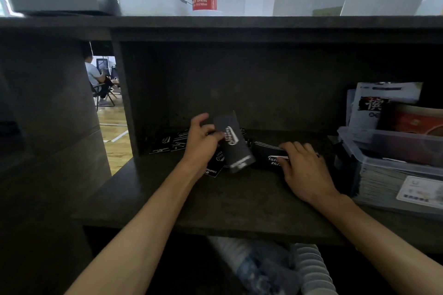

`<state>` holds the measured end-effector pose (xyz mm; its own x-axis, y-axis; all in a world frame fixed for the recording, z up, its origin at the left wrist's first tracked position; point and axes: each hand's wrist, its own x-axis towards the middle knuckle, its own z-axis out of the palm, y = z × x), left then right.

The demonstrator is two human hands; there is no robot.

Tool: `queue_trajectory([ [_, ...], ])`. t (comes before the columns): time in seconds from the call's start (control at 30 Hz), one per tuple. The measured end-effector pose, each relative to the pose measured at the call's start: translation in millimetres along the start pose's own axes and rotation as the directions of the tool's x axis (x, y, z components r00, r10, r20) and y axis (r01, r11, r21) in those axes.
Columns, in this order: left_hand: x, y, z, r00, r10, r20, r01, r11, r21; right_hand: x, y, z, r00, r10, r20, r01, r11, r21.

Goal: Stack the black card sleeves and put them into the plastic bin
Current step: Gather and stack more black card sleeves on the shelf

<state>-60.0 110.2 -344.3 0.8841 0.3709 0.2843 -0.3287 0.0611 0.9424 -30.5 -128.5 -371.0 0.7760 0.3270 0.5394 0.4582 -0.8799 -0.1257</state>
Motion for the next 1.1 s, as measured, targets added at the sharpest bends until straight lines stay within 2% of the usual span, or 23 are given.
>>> queue_trajectory([
  [0.1,-5,-8,12,0.982,0.072,0.176,-0.098,0.985,0.142,0,1,1,1.000,0.011,0.003,-0.011,1.000,0.009],
  [0.23,-14,-21,28,0.974,0.200,0.108,-0.227,0.853,0.469,1,0,-2,0.999,0.033,0.003,-0.033,0.994,0.105],
  [0.3,-17,-25,33,0.958,0.252,0.135,-0.275,0.684,0.676,1,-1,-2,1.000,0.027,0.007,-0.028,0.997,0.074],
  [0.37,-20,-30,37,0.929,0.289,0.230,-0.343,0.443,0.828,1,-1,-1,1.000,0.010,-0.004,-0.010,1.000,0.013],
  [0.47,-22,-34,39,0.880,0.305,0.365,-0.432,0.191,0.881,1,-2,0,1.000,-0.002,0.000,0.002,0.999,-0.036],
  [0.53,-23,-35,39,0.847,0.278,0.453,-0.491,0.082,0.867,0,-2,0,1.000,-0.001,0.009,0.001,0.999,-0.049],
  [0.6,-23,-32,36,0.842,0.306,0.444,-0.486,0.075,0.871,-1,-1,1,1.000,-0.003,0.020,0.004,0.999,-0.052],
  [0.67,-18,-26,25,0.889,0.358,0.285,-0.350,0.133,0.927,-2,0,1,1.000,-0.011,0.026,0.012,0.999,-0.049],
  [0.7,-15,-23,17,0.925,0.335,0.181,-0.240,0.145,0.960,-1,0,1,1.000,-0.012,0.028,0.013,0.999,-0.046],
  [0.77,-10,-18,2,0.986,0.169,0.008,-0.024,0.088,0.996,0,0,2,1.000,-0.004,0.029,0.006,0.999,-0.043],
  [0.8,-8,-17,-3,0.996,0.080,-0.040,0.035,0.057,0.998,0,0,2,1.000,-0.001,0.028,0.003,0.999,-0.039],
  [0.83,-6,-17,-6,0.997,0.033,-0.063,0.061,0.058,0.996,0,0,2,1.000,-0.001,0.024,0.002,0.999,-0.035],
  [0.93,-3,-15,-8,0.997,0.020,-0.078,0.073,0.174,0.982,-1,1,2,1.000,0.004,0.019,-0.003,1.000,-0.024],
  [1.03,-3,-12,-10,0.992,0.089,-0.087,0.069,0.192,0.979,0,2,2,1.000,0.005,0.025,-0.004,1.000,-0.018],
  [1.07,-5,-10,-10,0.990,0.118,-0.076,0.049,0.218,0.975,0,2,2,1.000,0.003,0.023,-0.003,1.000,-0.014],
  [1.1,-5,-9,-11,0.986,0.149,-0.071,0.023,0.299,0.954,0,2,2,1.000,0.003,0.021,-0.003,1.000,-0.011],
])
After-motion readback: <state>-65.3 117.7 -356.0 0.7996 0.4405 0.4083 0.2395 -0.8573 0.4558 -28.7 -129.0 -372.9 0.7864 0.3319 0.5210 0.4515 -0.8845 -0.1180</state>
